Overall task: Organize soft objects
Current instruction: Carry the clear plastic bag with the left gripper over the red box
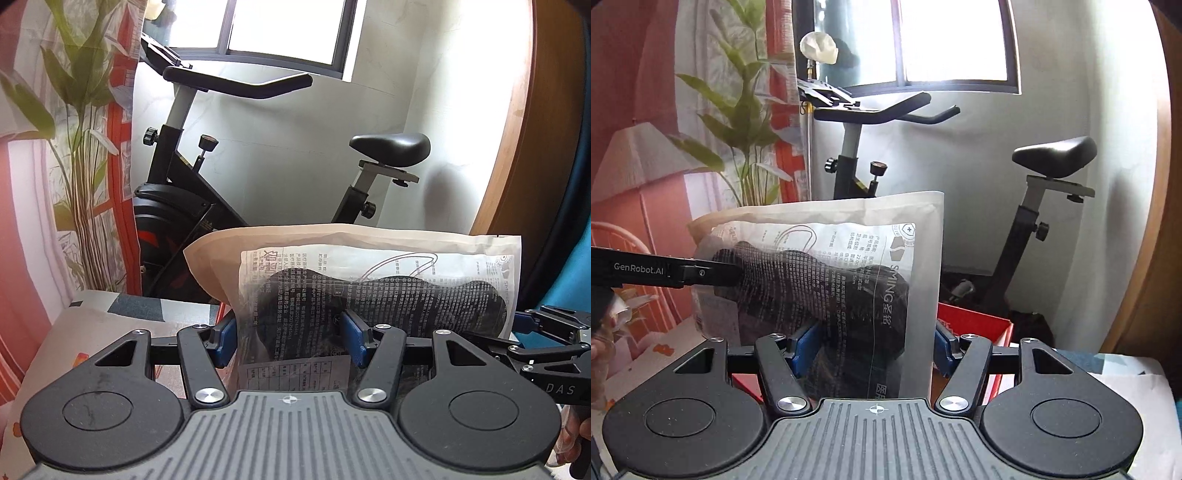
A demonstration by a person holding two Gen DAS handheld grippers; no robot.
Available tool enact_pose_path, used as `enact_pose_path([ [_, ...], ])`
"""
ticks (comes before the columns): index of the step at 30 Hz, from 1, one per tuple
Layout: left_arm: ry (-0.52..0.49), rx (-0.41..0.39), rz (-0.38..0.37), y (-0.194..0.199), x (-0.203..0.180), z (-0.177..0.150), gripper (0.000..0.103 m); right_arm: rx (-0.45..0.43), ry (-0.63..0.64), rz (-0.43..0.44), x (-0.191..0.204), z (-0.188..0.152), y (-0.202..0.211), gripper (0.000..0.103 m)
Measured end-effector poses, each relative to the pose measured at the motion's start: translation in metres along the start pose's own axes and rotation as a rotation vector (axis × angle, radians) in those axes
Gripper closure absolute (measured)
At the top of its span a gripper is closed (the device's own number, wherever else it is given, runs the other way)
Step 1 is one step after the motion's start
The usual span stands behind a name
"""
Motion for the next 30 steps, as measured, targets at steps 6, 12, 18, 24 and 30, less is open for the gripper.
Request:
enact_pose_path([
  [6, -0.050, 0.026, 0.036, -0.034, -0.006, 0.006, 0.043, 0.012, -0.012, -0.032, -0.015, -0.004, -0.028, 0.045],
  [12, -0.066, 0.068, 0.042, -0.053, -0.006, 0.007, 0.043, 0.042, -0.015, -0.030, -0.022, -0.015, -0.041, 0.045],
  [18, -0.062, 0.097, 0.012, -0.063, -0.005, 0.006, 0.049, 0.076, -0.039, -0.036, -0.032, -0.032, -0.049, 0.046],
  [24, -0.097, 0.136, 0.032, -0.074, -0.005, 0.000, 0.049, 0.119, -0.028, -0.033, -0.032, -0.040, -0.056, 0.047],
  [30, -0.096, 0.185, 0.040, -0.078, 0.003, -0.006, 0.049, 0.153, -0.011, -0.041, -0.028, -0.041, -0.057, 0.043],
])
Point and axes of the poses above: each gripper's, at about its wrist camera, not at the fingertips, and y roughly against the way its jaws point, x to its left, z to its top, the point moved 5 cm from there along -y, roughly the way its jaws point, and after that the axes turned 10 degrees about x, right-handed, at the moved point
